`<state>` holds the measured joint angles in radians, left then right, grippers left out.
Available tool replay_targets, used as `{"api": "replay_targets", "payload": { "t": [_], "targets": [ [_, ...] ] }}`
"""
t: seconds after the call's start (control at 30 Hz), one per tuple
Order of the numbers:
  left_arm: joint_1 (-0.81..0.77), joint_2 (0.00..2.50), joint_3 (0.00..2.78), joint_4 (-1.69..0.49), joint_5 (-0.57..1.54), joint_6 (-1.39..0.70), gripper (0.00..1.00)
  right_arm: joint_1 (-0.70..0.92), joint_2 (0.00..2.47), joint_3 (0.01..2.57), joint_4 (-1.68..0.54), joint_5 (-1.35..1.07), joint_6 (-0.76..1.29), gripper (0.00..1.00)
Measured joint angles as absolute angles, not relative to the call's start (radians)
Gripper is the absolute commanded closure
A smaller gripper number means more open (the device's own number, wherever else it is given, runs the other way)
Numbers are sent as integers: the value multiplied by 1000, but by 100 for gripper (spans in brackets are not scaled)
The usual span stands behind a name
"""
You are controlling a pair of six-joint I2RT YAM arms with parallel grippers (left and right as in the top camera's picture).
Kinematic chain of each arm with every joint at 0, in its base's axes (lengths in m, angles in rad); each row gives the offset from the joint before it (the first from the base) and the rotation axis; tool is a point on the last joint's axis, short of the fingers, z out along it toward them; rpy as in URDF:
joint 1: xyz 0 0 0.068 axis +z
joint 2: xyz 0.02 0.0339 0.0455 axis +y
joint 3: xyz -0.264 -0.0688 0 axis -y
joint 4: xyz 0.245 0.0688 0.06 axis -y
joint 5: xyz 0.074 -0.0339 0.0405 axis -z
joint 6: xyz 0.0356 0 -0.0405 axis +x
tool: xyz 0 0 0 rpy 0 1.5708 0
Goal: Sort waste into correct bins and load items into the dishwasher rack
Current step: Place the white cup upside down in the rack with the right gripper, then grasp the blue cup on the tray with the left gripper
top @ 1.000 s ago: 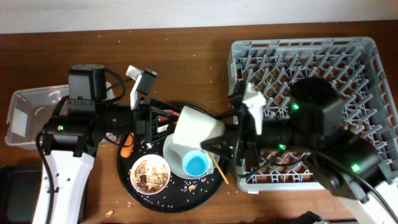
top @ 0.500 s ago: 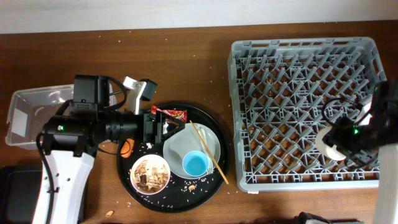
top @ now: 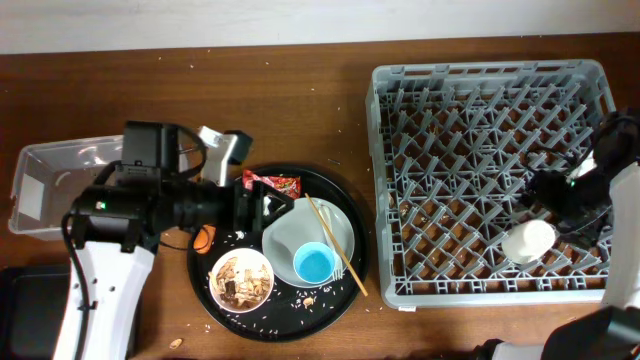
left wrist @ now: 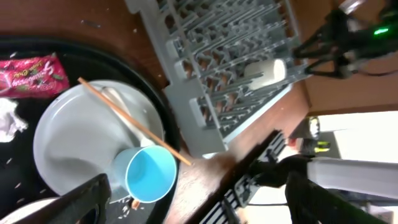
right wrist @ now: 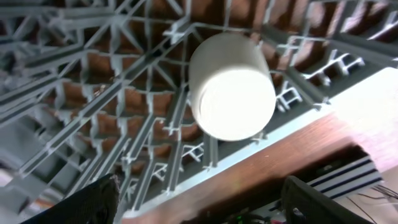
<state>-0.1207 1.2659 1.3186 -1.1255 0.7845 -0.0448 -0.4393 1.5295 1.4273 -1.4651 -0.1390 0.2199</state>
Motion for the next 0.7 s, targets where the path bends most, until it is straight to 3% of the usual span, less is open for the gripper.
{"api": "replay_targets", "payload": {
  "t": [0.1,0.23,0.4,0.5,0.53,0.57,0.7],
  "targets": [
    [-305,1266,1319,-1169,483,-133,34,-408,1349,1492,-1457,-346,129,14],
    [-536,1277,1240,-1171,138,-361,43,-300,1024,1547,-1457,-501,97,14],
    [-593,1404,1033,-965,95,-440,53,-293,1023,1547,-1493,-518,97,14],
    [-631,1491,1023,-917,101,-450,76,-293,1047,1547,-1507,-518,97,14],
    [-637,1523,1023,-908,100,-453,91,-293,1058,1547,-1512,-518,96,14],
    [-639,1544,1023,-907,97,-454,99,-293,1065,1547,-1514,-518,96,14],
    [-624,1557,1055,-984,96,-455,100,-293,1066,1547,-1515,-518,74,14]
  ]
}}
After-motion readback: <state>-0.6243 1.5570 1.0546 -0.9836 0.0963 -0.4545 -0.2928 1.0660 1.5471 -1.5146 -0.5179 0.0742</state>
